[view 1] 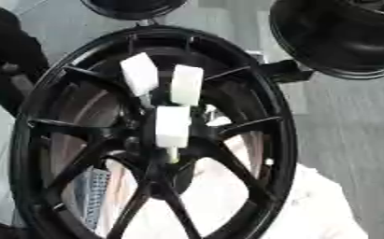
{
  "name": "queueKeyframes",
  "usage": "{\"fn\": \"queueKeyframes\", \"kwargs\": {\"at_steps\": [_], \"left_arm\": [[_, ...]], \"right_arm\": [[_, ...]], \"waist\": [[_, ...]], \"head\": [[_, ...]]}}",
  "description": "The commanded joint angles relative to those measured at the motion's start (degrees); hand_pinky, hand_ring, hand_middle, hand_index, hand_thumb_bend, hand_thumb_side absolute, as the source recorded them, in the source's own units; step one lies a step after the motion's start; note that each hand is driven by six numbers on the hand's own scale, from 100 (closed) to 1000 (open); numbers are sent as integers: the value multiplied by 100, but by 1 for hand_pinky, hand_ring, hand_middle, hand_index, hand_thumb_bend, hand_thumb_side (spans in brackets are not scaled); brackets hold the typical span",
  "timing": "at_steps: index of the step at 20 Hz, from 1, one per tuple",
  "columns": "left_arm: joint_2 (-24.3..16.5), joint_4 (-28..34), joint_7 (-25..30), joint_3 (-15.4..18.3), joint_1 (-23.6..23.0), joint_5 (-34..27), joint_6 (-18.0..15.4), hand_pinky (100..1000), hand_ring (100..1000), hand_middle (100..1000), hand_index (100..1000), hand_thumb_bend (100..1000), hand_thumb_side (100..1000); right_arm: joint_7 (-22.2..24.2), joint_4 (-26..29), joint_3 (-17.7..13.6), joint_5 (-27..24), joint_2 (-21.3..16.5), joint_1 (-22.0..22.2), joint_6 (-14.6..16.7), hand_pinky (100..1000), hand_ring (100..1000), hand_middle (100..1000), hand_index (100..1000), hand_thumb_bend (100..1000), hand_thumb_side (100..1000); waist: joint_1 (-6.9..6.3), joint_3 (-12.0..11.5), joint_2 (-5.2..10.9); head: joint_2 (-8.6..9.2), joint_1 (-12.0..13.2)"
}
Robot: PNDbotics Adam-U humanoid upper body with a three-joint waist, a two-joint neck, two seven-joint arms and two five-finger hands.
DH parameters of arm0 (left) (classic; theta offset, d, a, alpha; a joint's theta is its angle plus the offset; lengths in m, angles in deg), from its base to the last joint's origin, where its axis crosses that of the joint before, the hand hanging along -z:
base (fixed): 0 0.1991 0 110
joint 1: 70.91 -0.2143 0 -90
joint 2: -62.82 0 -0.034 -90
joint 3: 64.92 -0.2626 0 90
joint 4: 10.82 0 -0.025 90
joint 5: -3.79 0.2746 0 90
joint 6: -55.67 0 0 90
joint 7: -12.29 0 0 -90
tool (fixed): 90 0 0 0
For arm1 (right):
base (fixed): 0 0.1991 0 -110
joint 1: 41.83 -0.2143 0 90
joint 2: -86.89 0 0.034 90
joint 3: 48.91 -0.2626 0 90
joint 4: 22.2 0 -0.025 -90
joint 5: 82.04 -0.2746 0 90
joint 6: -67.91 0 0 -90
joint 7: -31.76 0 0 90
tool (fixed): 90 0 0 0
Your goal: Pull the pin out of the wheel hub.
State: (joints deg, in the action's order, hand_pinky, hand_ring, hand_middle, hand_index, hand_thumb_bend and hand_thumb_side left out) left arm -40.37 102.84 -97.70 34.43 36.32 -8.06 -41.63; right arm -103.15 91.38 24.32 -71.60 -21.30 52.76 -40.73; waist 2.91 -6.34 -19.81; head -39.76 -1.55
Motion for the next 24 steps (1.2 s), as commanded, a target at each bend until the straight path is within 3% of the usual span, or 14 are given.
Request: {"fn": "queueKeyframes", "kwargs": {"at_steps": [1,7,11,15,17,21,24], "left_arm": [[-108,93,12,19,56,-23,0,868,600,702,710,100,448],[-120,93,15,13,56,-27,8,868,600,702,710,100,447],[-134,93,20,9,64,-30,8,868,601,703,710,100,444],[-156,93,29,0,69,-31,10,868,601,703,710,100,443],[-164,93,34,-5,72,-32,13,867,601,703,710,100,442],[-198,93,46,-16,80,-27,14,867,602,703,710,100,440],[-224,93,58,-29,85,-27,18,867,602,703,710,100,440]], "right_arm": [[-200,101,-31,-12,-218,4,-235,517,641,596,685,100,470],[68,101,63,25,-432,92,-387,537,653,606,695,100,470],[594,101,182,163,-774,231,-611,601,675,621,709,100,417],[1320,101,275,509,-1358,433,-810,737,713,651,732,100,214],[1807,101,326,762,-1650,519,-832,841,741,677,750,100,161],[2849,101,417,1263,-2226,605,-612,985,781,714,777,100,177],[3538,101,544,1504,-2655,554,-420,1000,813,743,799,100,244]], "waist": [[-8,6,89],[11,-2,119],[21,-10,137],[37,-7,154],[45,-4,158],[65,0,171],[88,-8,176]], "head": [[12,-24],[-69,-32],[-86,-33],[-86,-31],[-65,-21],[-45,-2],[-8,6]]}}
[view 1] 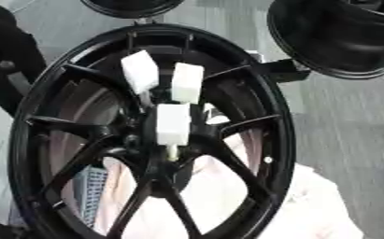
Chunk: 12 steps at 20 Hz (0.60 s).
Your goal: Pull the pin out of the wheel hub.
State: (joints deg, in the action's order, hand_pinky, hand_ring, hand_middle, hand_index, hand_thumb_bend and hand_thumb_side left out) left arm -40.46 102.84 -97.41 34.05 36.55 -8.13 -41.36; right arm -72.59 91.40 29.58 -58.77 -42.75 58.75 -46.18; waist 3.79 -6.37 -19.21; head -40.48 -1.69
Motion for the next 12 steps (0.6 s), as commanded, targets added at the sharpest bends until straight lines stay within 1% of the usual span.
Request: {"fn": "queueKeyframes", "kwargs": {"at_steps": [1,2,5,9,12], "left_arm": [[-224,93,32,4,65,-19,-9,867,602,703,710,100,440],[-236,93,39,-3,71,-19,-9,867,602,704,710,100,440],[-260,93,63,-24,93,-24,-9,868,603,704,710,100,441],[-276,93,89,-44,132,-41,-9,867,603,705,711,100,439],[-283,93,121,-73,179,-66,-9,867,603,705,711,100,436]], "right_arm": [[687,99,61,269,-630,-74,174,1000,816,745,801,100,255],[880,99,121,302,-764,-107,231,1000,825,753,806,100,283],[1321,99,280,344,-1102,-300,327,1000,834,758,811,100,323],[1643,99,567,235,-1514,-757,473,1000,837,761,814,100,345],[1807,99,872,75,-1807,-1191,656,1000,835,760,812,100,343]], "waist": [[7,-6,116],[18,-14,114],[48,-40,109],[75,-115,111],[89,-193,122]], "head": [[74,23],[90,22],[136,0],[201,-69],[253,-160]]}}
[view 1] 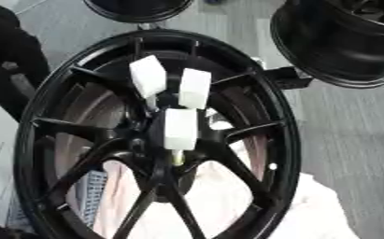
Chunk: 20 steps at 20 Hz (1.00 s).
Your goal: Pull the pin out of the wheel hub.
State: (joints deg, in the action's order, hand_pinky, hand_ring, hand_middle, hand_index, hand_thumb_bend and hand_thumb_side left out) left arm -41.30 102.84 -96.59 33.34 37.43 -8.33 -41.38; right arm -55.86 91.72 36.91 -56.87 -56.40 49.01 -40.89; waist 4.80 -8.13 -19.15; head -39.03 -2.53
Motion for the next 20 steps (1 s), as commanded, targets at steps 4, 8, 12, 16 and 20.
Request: {"fn": "queueKeyframes", "kwargs": {"at_steps": [4,8,12,16,20], "left_arm": [[-198,93,81,-44,161,-89,14,867,603,705,712,100,434],[-172,93,93,-63,241,-143,53,866,604,705,712,100,427],[-145,93,102,-79,298,-203,107,865,604,705,712,100,430],[-110,93,59,-62,328,-327,211,867,603,704,711,100,447],[-20,93,38,-58,353,-447,335,868,603,704,710,100,466]], "right_arm": [[251,67,554,-386,-701,-921,349,1000,826,752,808,100,311],[347,67,992,-534,-831,-1542,435,1000,824,747,805,100,331],[610,67,1391,-455,-767,-2173,569,1000,821,745,803,100,334],[768,67,1665,-449,-545,-2761,503,1000,799,734,794,100,372],[635,67,1980,-427,-119,-3576,242,1000,788,726,788,100,202]], "waist": [[7,-128,146],[11,-225,200],[10,-285,275],[-8,-381,318],[-35,-453,343]], "head": [[148,-225],[206,-349],[308,-431],[421,-587],[474,-627]]}}
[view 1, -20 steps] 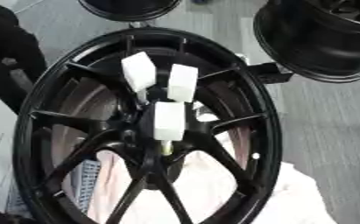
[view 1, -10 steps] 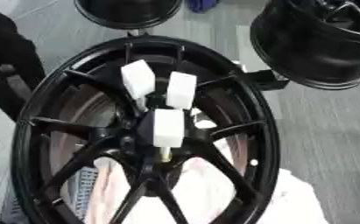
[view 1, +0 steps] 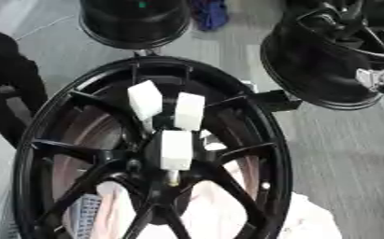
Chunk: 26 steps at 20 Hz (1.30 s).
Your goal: Pull the pin out of the wheel hub.
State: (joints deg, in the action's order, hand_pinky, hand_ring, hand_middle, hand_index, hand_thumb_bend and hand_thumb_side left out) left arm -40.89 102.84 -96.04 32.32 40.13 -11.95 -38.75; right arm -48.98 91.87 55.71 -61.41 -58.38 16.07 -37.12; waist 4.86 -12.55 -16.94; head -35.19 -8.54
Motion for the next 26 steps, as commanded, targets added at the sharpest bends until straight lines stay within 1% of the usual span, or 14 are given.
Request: {"fn": "queueKeyframes", "kwargs": {"at_steps": [1,3,6,9,12,14,16,18,21,23,24,25,26], "left_arm": [[-38,93,-29,47,97,-114,106,868,603,704,710,100,468],[-15,93,-47,58,92,-151,158,869,602,704,709,100,474],[11,93,-73,74,55,-180,211,869,602,704,709,100,479],[24,93,-77,82,15,-182,236,870,601,704,709,100,483],[37,93,-94,95,-26,-184,260,870,601,705,708,100,488],[56,93,-103,101,-45,-186,278,871,601,705,708,100,493],[70,93,-120,114,-79,-185,298,871,601,705,708,100,495],[88,93,-138,124,-116,-186,322,871,601,705,708,100,500],[104,93,-159,138,-163,-182,357,872,601,705,708,100,503],[107,93,-174,149,-197,-180,368,872,601,705,708,100,508],[111,93,-183,157,-220,-181,375,872,601,705,708,100,508],[112,93,-192,165,-250,-180,387,873,601,705,708,100,513],[113,93,-204,174,-282,-177,401,873,601,705,708,100,514]], "right_arm": [[-74,52,196,53,217,-474,-228,1000,786,725,787,100,195],[-74,52,413,111,480,-829,-409,1000,785,725,786,100,186],[94,52,763,420,890,-1325,-676,1000,787,727,786,100,189],[373,52,1024,724,1200,-1624,-812,1000,789,729,786,100,206],[691,52,1182,835,1414,-1824,-866,1000,792,731,787,100,221],[902,52,1245,907,1588,-2022,-877,1000,789,728,784,100,217],[1091,52,1310,1002,1825,-2253,-945,1000,789,729,785,100,215],[1281,52,1363,1187,2170,-2442,-1020,1000,788,729,785,100,205],[1516,52,1396,1449,2529,-2469,-1148,1000,787,729,782,100,208],[1672,52,1422,1527,2684,-2408,-1208,1000,791,730,783,100,233],[1805,52,1439,1523,2767,-2370,-1166,1000,792,731,784,100,235],[1976,52,1443,1521,2845,-2351,-1073,1000,802,738,788,100,292],[2182,52,1425,1536,2926,-2349,-938,1000,804,739,789,100,269]], "waist": [[-43,-27,129],[-49,-35,149],[-63,-18,180],[-64,-1,204],[-59,16,226],[-60,31,242],[-62,67,267],[-68,125,305],[-72,203,353],[-66,247,388],[-62,277,408],[-56,308,430],[-50,338,453]], "head": [[117,-24],[170,-45],[200,-74],[196,-86],[193,-89],[223,-74],[239,-38],[234,-3],[177,69],[115,120],[65,153],[4,196],[-53,245]]}}
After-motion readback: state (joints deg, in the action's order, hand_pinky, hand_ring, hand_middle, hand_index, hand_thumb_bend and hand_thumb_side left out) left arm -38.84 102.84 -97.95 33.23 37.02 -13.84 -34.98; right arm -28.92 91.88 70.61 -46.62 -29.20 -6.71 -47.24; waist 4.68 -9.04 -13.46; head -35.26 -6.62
